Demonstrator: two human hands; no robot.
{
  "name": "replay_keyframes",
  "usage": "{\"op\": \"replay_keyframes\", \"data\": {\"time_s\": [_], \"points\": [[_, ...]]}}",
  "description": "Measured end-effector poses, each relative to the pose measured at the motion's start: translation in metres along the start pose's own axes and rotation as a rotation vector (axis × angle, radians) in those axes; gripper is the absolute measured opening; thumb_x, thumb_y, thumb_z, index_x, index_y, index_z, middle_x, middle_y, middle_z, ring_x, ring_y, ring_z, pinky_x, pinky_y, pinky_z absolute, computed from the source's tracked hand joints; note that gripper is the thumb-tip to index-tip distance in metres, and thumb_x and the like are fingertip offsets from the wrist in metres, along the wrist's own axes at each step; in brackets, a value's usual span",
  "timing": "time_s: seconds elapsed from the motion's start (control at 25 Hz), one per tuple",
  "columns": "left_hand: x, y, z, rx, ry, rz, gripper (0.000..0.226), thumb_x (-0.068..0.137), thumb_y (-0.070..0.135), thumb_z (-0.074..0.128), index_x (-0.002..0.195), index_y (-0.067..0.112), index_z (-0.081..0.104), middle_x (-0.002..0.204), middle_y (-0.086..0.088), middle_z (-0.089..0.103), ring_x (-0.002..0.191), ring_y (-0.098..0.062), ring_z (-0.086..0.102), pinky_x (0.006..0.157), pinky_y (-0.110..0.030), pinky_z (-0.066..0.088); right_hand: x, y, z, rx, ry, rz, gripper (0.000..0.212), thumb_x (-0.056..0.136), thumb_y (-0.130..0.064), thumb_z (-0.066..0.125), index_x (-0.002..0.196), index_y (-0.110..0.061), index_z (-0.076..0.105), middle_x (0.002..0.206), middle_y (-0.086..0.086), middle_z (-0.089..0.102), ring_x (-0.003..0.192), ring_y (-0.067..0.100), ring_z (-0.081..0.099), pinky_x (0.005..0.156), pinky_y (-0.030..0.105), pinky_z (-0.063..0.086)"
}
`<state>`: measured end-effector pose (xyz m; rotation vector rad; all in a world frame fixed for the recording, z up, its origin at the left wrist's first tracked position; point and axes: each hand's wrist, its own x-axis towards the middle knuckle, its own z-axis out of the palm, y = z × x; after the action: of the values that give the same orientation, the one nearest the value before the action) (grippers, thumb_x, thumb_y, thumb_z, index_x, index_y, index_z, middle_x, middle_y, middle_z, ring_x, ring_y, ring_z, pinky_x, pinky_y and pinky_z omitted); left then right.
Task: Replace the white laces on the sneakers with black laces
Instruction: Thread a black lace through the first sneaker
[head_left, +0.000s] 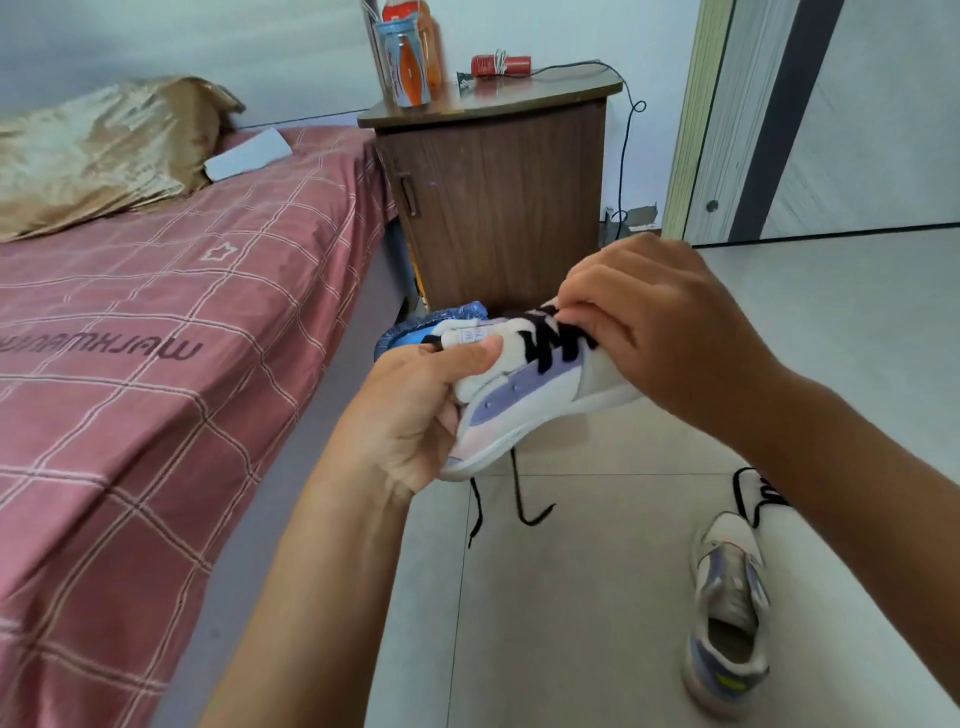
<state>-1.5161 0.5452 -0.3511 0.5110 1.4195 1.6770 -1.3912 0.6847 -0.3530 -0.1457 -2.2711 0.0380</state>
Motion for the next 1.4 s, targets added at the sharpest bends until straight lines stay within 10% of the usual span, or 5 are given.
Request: {"op": "replay_keyframes", "data": {"time_s": [0.2, 0.6, 0.8, 1.0, 1.4], "points": [[-0.001, -0.008, 0.029, -0.233, 0.057, 0.099, 0.017, 0.089, 0.002, 0.051, 0.092, 0.002, 0.068, 0.085, -0.01, 0.071, 0.072, -0.017, 0.068, 0.061, -0.02, 0.055, -0.004, -0.02, 0.01, 0.032, 0.149, 0.093, 0.023, 0.086, -0.023, 0.061, 0.085, -0.002, 0.071, 0.09, 0.01, 0.07, 0.089, 0.028, 0.065, 0.096, 0.043, 0.046], [0.001, -0.018, 0.043, -0.059, 0.188, 0.446, 0.025, 0.079, 0.015, 0.06, 0.073, -0.008, 0.051, 0.068, -0.011, 0.041, 0.068, -0.025, 0.037, 0.069, -0.039, 0.038, 0.005, -0.032, 0.011, 0.003, 0.231, 0.279, 0.014, 0.081, -0.019, 0.06, 0.079, -0.006, 0.066, 0.088, 0.008, 0.059, 0.081, 0.025, 0.056, 0.069, 0.039, 0.048], [-0.005, -0.017, 0.049, -0.029, 0.235, 0.466, 0.022, 0.089, 0.004, 0.058, 0.07, 0.008, 0.049, 0.055, 0.007, 0.05, 0.057, -0.007, 0.047, 0.069, -0.032, 0.045, 0.011, -0.032, 0.01, -0.046, 0.203, 0.294, 0.021, 0.086, -0.021, 0.049, 0.079, -0.004, 0.059, 0.084, 0.008, 0.057, 0.079, 0.022, 0.051, 0.069, 0.024, 0.038], [-0.002, -0.011, 0.036, -0.113, 0.202, 0.403, 0.017, 0.086, 0.009, 0.062, 0.094, -0.006, 0.063, 0.087, -0.022, 0.067, 0.088, -0.033, 0.064, 0.083, -0.041, 0.052, 0.017, -0.018, -0.003, 0.348, -0.12, 0.506, 0.004, 0.088, -0.021, 0.063, 0.085, -0.023, 0.061, 0.102, -0.004, 0.037, 0.101, 0.012, 0.031, 0.083, 0.009, 0.023], [-0.008, -0.023, 0.061, -0.024, 0.313, 0.533, 0.014, 0.092, 0.007, 0.056, 0.083, 0.003, 0.045, 0.059, -0.002, 0.044, 0.058, -0.01, 0.045, 0.061, -0.024, 0.046, 0.013, -0.03, 0.01, -0.328, 0.274, 0.218, 0.019, 0.084, -0.017, 0.051, 0.074, -0.004, 0.059, 0.072, 0.012, 0.06, 0.07, 0.03, 0.057, 0.056, 0.034, 0.048]]}}
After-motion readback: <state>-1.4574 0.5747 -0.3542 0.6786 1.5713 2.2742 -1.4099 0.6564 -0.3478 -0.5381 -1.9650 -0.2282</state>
